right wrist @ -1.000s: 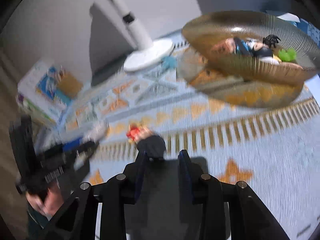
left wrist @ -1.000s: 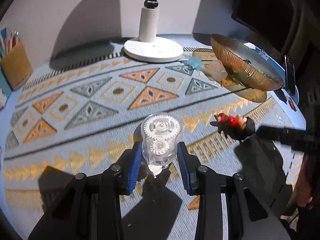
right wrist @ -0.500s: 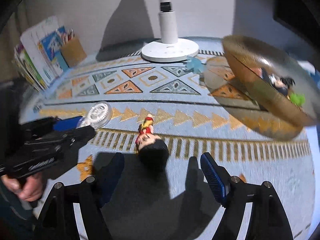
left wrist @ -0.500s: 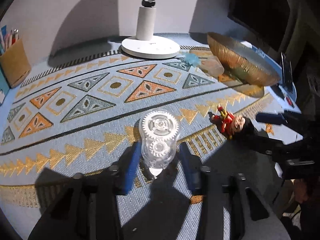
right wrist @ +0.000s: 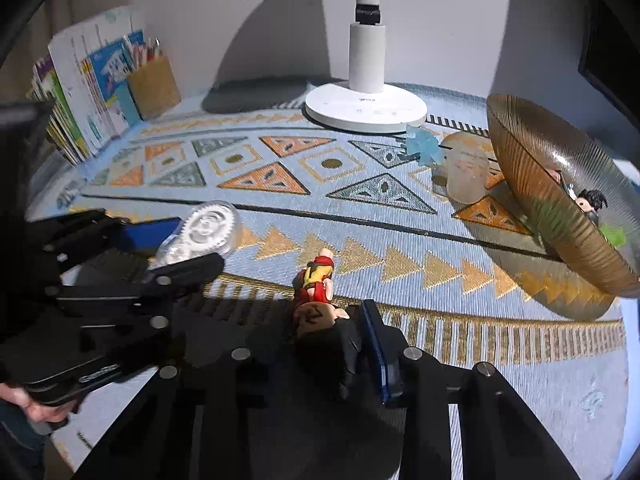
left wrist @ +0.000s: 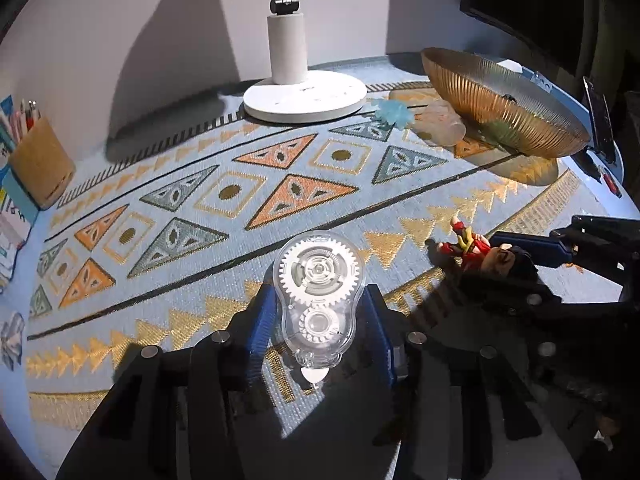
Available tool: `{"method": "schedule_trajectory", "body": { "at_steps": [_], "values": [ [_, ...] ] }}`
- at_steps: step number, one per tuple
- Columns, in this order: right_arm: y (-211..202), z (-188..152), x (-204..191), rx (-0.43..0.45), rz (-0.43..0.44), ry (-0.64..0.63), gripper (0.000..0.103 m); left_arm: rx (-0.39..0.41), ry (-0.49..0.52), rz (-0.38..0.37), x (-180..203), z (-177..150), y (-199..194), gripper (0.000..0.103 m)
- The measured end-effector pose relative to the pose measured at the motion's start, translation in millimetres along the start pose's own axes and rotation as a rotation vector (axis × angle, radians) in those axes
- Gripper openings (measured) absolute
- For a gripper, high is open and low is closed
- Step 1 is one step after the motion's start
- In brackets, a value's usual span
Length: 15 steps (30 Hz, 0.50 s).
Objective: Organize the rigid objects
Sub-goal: 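Carry gear container and red figurine over the amber bowl and open both tools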
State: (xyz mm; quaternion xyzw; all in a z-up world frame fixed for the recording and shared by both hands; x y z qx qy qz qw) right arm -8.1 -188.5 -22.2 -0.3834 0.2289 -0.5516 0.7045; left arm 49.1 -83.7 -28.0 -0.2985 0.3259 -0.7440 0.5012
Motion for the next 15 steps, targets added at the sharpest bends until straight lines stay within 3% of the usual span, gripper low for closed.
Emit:
{"method": "schedule_trajectory", "body": {
  "at_steps": [8, 15],
  "values": [
    [-57, -1, 28, 0.129, 0.027, 0.116, 0.034, 0.092, -0.064, -0.117, 12, 18, -51, 0.041],
    [-139, 3, 81, 0.294, -0.073, 0.204, 0.034, 0.218, -0.015, -0.159, 54, 52, -101, 0.041]
  ]
}}
Point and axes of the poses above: each gripper's, at about its wrist camera, not at the fingertips, and y roughly the way its jaws point, x to its right, z to its top, the point moved 3 cm from there along y, roughly the way its jaws point, and after that the axes turned 12 degrees about -y, right-handed, at the moved point
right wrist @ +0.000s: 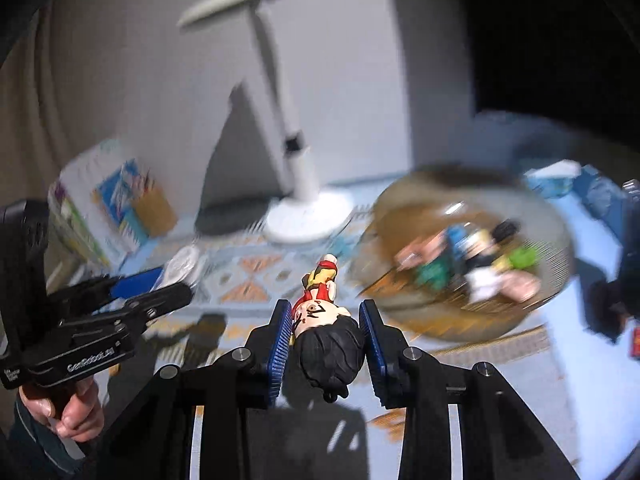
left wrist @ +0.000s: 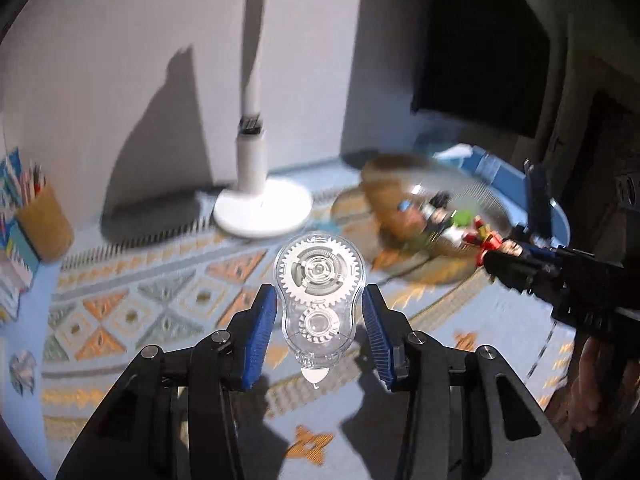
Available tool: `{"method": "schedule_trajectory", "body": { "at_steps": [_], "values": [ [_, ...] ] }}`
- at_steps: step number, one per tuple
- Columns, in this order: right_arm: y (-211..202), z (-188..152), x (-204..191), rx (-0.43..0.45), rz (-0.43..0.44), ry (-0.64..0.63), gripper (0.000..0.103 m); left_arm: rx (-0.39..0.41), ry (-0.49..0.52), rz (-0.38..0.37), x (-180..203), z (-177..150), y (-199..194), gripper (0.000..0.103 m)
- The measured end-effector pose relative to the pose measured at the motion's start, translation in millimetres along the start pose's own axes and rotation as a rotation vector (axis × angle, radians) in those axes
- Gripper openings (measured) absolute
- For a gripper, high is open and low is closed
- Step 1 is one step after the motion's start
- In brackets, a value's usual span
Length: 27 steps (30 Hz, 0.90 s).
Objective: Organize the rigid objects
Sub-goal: 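Carry gear container and red figurine over the amber bowl and open both tools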
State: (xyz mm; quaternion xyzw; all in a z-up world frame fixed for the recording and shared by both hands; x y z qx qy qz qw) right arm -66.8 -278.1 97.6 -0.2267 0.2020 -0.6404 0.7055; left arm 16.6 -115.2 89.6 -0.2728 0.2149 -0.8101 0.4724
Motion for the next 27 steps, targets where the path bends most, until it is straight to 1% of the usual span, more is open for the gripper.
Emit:
{"method": "schedule_trajectory", "body": {
  "at_steps": [3, 6, 8, 11, 14, 18, 22, 27],
  "values": [
    [-30, 20, 37, 0.067, -0.074, 0.049, 0.034, 0.055, 0.012, -0.044, 25, 26, -11, 0.041],
    [-50, 37, 73, 0.11, -0.161, 0.092, 0.034, 0.092, 0.028, -0.086, 51, 51, -13, 0.041],
    [-58, 46, 97, 0.124, -0.216, 0.128, 0.034, 0.112, 0.045, -0.099, 70, 67, -7, 0.041],
    [-60, 50, 126, 0.134, -0.245, 0.183, 0.034, 0.116, 0.063, -0.115, 93, 81, 9, 0.041],
    [-52, 46, 152, 0.115, -0.263, 0.22, 0.034, 0.088, 0.065, -0.137, 112, 85, 36, 0.041],
    [-26, 30, 178, 0.054, -0.248, 0.256, 0.034, 0.017, 0.066, -0.152, 132, 77, 82, 0.041],
    [-2, 11, 193, 0.002, -0.231, 0.284, 0.034, -0.062, 0.073, -0.149, 145, 60, 121, 0.041],
    [16, -4, 205, -0.034, -0.22, 0.309, 0.034, -0.122, 0.094, -0.136, 156, 46, 152, 0.041]
  ]
}}
Point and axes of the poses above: each gripper's, at about its wrist camera, not at the fingertips, and y roughly the way its jaws point, x to its right, z to its top, the point moved 3 cm from there along y, roughly the way its jaws point, and after that the axes turned 12 degrees about -y, right-handed, at the moved point
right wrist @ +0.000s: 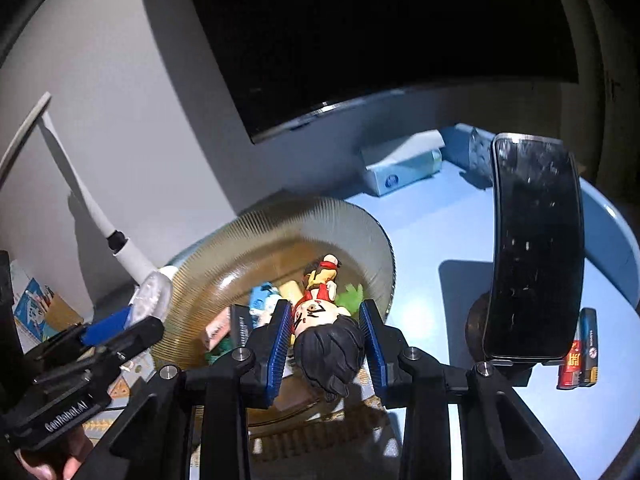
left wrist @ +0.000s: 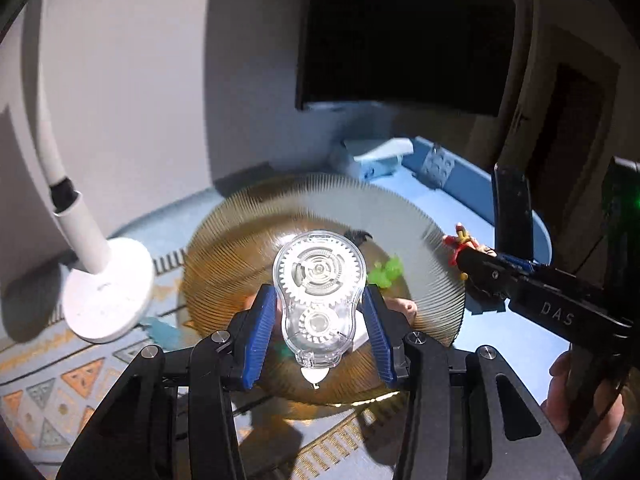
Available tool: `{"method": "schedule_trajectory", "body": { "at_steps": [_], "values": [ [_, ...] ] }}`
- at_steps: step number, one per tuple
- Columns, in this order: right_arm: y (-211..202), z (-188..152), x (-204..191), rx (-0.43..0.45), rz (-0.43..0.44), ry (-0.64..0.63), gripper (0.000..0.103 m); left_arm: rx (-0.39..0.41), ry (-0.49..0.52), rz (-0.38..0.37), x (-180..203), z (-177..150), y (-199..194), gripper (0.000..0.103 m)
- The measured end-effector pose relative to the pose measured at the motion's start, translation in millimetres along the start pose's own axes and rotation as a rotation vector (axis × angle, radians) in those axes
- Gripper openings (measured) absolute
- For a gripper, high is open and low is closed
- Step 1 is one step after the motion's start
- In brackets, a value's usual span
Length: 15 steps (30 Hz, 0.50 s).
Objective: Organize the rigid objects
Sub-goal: 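Carry gear container and red figurine over the amber bowl and open both tools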
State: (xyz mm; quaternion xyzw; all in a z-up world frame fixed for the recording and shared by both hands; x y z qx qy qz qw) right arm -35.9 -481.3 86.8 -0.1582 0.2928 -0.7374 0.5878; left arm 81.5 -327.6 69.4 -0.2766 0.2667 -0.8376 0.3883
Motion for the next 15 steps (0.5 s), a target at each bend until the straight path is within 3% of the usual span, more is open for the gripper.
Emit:
{"method": "schedule_trajectory", "body": {
  "at_steps": [11, 14, 15],
  "values": [
    [13, 0, -2, -0.025, 0.0, -0.03, 0.034, -0.068, -0.01, -0.009, 8, -4, 34, 0.045],
    [7, -2, -2, -0.03, 0.013, -0.02, 0.048, -0.067, 0.005, 0.04, 3, -5, 31, 0.066],
    [1, -2, -2, -0.02, 0.01, -0.016, 0.057, -0.048, 0.003, 0.054, -2, -5, 25, 0.066]
  ]
}}
Point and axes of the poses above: each gripper's, at about its wrist camera, not at the fingertips, and y roughly the way its jaws point, x to its right, z to its top, the point moved 3 cm from there along y, roughly the way its jaws point, and after that the axes turned 12 degrees about -y, right-handed, at the moved point
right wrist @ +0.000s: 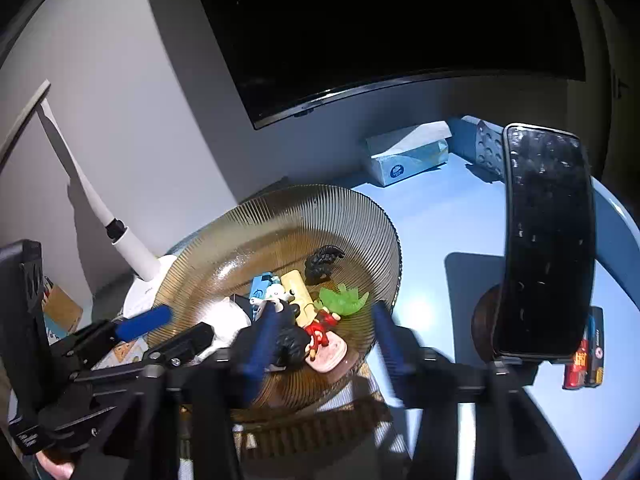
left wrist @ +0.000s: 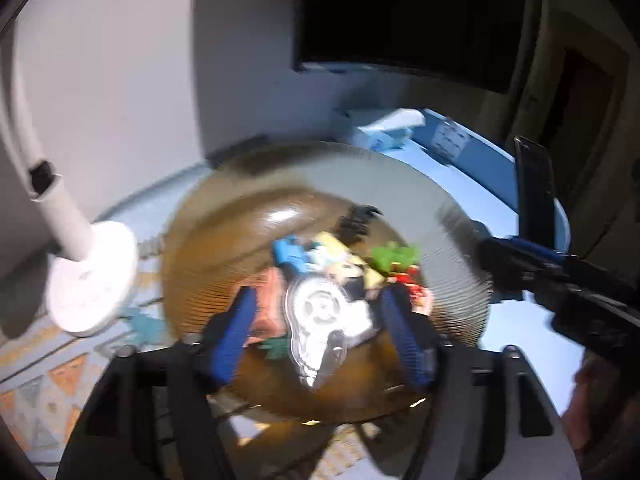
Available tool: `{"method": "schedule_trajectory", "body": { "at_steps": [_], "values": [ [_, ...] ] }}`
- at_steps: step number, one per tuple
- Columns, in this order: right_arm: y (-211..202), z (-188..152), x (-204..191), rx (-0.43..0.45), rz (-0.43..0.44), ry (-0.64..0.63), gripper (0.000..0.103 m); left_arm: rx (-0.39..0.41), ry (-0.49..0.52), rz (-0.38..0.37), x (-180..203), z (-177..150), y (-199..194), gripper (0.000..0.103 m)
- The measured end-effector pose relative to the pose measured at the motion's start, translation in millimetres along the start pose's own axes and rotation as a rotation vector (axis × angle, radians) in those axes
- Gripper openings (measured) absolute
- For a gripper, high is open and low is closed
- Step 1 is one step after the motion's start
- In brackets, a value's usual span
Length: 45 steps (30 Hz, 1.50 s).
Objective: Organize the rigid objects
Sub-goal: 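Carry gear container and red figurine over the amber bowl and open both tools, then move both open tools back toward the clear cup and blue toy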
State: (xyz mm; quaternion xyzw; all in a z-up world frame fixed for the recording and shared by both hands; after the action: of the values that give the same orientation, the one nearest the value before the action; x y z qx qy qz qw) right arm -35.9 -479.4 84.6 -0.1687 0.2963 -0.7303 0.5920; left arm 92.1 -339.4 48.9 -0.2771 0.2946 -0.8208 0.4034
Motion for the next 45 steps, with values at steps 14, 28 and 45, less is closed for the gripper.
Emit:
{"method": "schedule_trajectory", "body": {
  "at_steps": [14, 28, 45],
  "values": [
    [-82, 4, -48, 0.103, 0.062, -0.023, 0.064, 0.173, -0.187, 0.006, -101, -17, -149, 0.076],
    [-46, -65, -144, -0.02, 0.178, -0.107, 0.084, 0.079, -0.382, 0.224, -222, -131, -154, 0.076],
    [29, -118, -166, -0.184, 0.091, -0.164, 0.084, 0.026, -0.369, 0.27, -233, -167, -121, 0.076]
  ]
}}
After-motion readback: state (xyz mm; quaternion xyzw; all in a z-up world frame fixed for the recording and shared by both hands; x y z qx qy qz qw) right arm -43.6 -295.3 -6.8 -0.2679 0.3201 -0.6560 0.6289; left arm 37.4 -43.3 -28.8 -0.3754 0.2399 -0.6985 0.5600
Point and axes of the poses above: each gripper's, at about its wrist camera, not at the fingertips, and y roughly the way its jaws point, x to its right, z to its top, the point moved 3 cm from there along y, roughly the way its jaws point, and after that the axes turned 12 degrees about -y, right-handed, at the moved point
